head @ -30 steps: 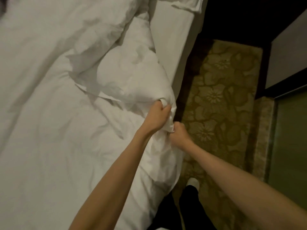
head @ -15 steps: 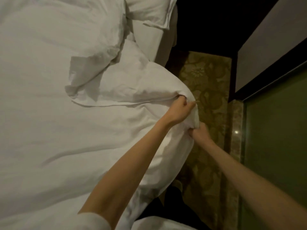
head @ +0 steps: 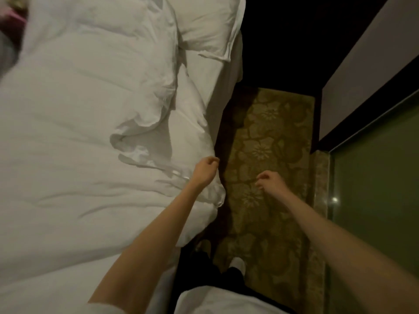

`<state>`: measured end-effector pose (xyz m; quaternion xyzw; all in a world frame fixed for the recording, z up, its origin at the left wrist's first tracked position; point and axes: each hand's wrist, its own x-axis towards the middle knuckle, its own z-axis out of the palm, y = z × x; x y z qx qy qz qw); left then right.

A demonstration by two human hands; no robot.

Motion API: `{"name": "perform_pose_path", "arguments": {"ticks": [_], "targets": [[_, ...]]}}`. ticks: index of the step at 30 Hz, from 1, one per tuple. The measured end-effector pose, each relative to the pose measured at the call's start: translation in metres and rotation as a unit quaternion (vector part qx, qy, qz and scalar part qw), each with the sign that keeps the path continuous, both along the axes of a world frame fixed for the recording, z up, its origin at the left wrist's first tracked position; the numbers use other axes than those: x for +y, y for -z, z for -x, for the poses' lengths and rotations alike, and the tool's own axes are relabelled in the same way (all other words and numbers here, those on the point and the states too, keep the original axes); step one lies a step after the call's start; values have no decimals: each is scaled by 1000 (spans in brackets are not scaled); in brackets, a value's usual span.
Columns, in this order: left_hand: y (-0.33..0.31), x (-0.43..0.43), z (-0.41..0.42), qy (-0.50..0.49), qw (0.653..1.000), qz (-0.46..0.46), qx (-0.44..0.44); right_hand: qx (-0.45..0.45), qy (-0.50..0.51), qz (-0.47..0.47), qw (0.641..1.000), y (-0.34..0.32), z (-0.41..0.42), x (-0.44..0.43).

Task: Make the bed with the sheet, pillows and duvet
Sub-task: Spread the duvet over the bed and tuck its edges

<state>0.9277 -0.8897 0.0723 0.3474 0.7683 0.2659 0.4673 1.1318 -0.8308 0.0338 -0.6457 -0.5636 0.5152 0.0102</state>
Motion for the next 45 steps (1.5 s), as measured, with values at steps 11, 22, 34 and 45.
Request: {"name": "perform_pose_path", "arguments": {"ticks": [11,22,34,45], "targets": [[-10,-17,72,-179,980,-62,65,29,-48,-48,997,-19,75,33],[19,40,230,-289,935,39,203,27,-97,-36,994,-5,202,111],[67,93,333,-111,958,169,206,71,-84,54,992,-12,355,184],[24,157,296,-90,992,-87,12,162,-1,249,955,-15,387,220]]}}
